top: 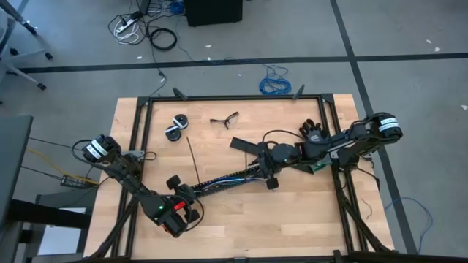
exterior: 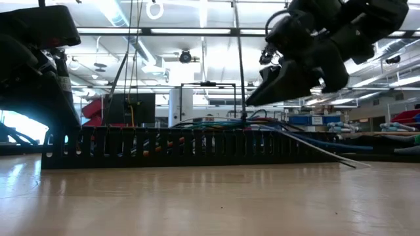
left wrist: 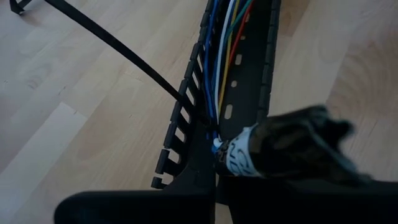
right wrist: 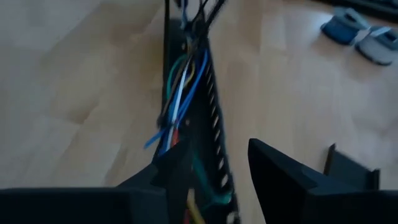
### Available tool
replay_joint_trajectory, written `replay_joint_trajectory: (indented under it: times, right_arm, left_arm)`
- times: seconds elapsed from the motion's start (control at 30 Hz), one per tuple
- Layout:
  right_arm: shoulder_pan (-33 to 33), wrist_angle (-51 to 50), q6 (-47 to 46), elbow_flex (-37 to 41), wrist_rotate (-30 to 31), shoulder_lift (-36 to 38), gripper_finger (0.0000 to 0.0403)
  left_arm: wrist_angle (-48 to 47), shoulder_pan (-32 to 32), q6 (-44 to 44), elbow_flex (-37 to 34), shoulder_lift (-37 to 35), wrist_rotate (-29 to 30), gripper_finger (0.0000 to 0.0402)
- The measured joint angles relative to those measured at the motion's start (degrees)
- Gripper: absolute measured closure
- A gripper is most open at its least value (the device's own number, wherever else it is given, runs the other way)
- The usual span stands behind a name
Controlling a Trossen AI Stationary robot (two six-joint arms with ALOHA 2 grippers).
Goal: Ziptie cables
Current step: Put the wrapped cables into the black cable duct
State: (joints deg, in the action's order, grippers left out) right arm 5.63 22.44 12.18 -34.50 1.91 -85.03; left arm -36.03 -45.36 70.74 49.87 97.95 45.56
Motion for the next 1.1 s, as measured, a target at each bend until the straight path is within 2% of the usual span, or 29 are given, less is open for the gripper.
replay_joint_trajectory:
  times: [0.53,0.83,1.1]
  right_arm:
    - [0.3,-7.12,-2.09,-0.48,0.92,0.93,0.029]
    - [3.4,-8.41,-2.07,-0.48,1.35,1.07,0.0292]
    - [5.27,-23.69,-2.11,-4.4,8.51,5.94,0.0292]
  left_arm:
    - [0.53,0.0,0.02,0.0,0.0,-0.02,0.0401]
    - [0.55,0.0,0.0,0.0,0.0,-0.13,0.0401]
    - [0.66,0.0,0.02,0.0,-0.02,-0.18,0.0401]
